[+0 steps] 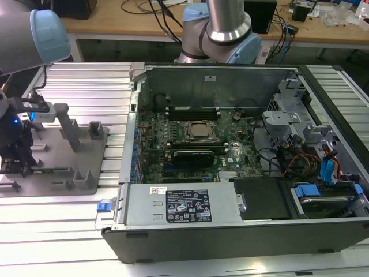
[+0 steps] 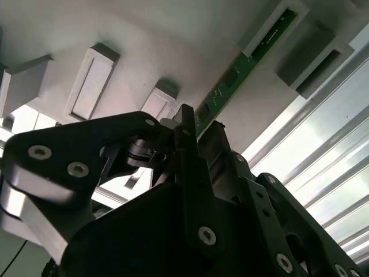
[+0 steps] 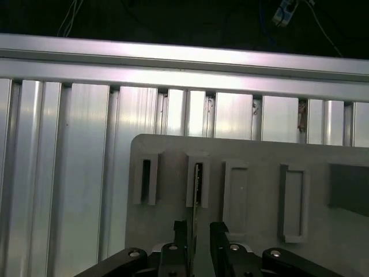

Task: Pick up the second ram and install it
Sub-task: 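Pick up the second ram and move it above second insertion slot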

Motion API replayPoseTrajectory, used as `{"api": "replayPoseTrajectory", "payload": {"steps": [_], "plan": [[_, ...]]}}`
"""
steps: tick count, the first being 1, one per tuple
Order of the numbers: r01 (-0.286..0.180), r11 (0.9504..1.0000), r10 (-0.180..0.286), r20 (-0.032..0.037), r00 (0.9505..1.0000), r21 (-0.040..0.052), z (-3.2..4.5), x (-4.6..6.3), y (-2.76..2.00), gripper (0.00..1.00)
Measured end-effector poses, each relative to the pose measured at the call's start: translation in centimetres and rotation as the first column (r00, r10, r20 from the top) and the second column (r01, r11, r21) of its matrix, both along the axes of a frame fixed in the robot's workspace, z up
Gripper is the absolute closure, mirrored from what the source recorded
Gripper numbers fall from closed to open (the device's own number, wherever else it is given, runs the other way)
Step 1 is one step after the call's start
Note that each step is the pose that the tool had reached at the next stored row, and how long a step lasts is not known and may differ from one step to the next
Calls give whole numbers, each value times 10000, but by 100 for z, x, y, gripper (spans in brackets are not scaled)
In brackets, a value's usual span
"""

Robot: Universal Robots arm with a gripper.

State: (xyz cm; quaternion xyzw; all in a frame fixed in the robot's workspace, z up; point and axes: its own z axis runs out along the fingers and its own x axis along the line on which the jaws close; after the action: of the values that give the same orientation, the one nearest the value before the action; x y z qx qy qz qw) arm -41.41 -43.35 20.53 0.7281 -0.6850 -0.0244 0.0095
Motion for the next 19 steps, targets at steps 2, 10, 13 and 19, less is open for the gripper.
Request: {"api": "replayPoseTrajectory", "payload": {"steps": [2, 10, 13, 19], "plan": [[-1, 10000, 1, 0, 10000, -1, -1, 0, 0, 72], [-3, 10000, 3, -3, 10000, 12, 24, 15, -33, 72], [0, 10000, 0, -3, 10000, 12, 23, 17, -32, 72], [0, 10000, 0, -3, 10000, 12, 23, 19, -32, 81]]}}
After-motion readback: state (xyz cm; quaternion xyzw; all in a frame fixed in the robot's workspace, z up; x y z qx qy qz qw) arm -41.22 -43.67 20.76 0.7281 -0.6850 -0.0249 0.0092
